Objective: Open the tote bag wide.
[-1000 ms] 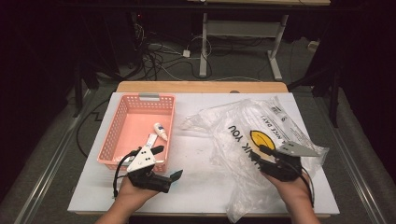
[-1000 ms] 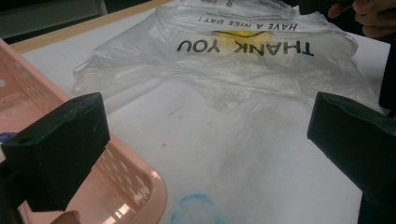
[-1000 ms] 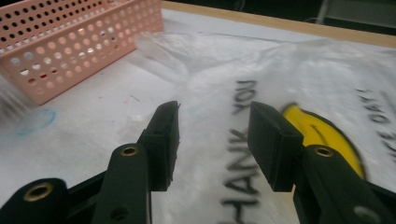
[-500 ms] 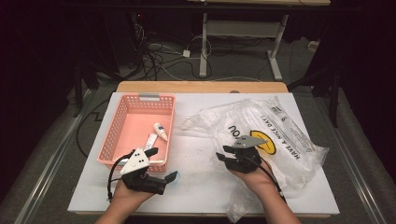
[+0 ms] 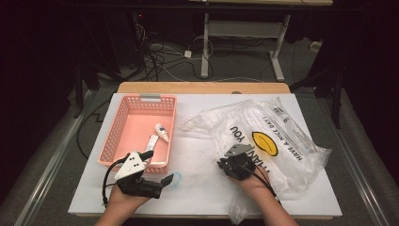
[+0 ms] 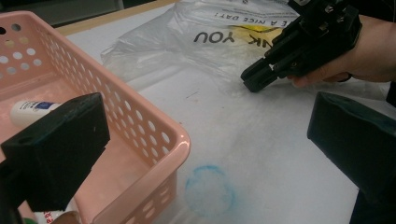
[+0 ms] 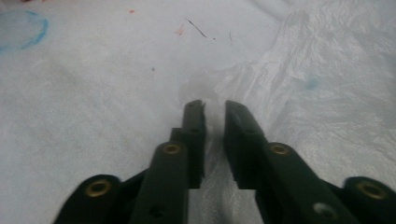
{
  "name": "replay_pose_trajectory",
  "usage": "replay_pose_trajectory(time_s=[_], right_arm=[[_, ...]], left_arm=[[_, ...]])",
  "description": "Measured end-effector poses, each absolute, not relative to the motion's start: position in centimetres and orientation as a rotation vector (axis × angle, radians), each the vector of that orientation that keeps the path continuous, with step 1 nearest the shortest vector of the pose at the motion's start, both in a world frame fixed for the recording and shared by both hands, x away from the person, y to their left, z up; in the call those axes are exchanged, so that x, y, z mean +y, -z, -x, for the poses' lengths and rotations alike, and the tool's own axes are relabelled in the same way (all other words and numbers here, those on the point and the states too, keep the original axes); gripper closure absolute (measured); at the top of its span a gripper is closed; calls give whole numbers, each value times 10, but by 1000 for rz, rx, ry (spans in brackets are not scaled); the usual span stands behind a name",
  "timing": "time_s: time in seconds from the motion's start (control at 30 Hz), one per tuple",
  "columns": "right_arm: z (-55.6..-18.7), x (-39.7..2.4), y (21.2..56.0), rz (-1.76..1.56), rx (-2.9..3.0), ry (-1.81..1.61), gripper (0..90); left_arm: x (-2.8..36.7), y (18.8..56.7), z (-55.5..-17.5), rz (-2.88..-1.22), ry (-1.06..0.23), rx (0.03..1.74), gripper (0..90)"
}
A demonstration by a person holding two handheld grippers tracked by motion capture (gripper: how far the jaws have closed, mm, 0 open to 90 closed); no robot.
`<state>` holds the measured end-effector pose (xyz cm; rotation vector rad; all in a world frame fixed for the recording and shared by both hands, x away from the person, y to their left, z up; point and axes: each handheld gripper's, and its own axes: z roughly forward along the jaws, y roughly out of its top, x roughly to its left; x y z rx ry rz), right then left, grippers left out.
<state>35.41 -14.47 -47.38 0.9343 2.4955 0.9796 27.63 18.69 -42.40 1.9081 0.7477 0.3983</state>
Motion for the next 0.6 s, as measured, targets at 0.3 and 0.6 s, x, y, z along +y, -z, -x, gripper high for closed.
replay_pose_trajectory(time_s=[0.3, 0.6], right_arm=[[-352, -153, 467, -966, 2466, -1078, 900], [-349, -164, 456, -973, 2396, -1151, 900]], left_arm=[[185, 424, -277, -1915, -400, 738, 0], [184, 423, -277, -1918, -401, 735, 0]])
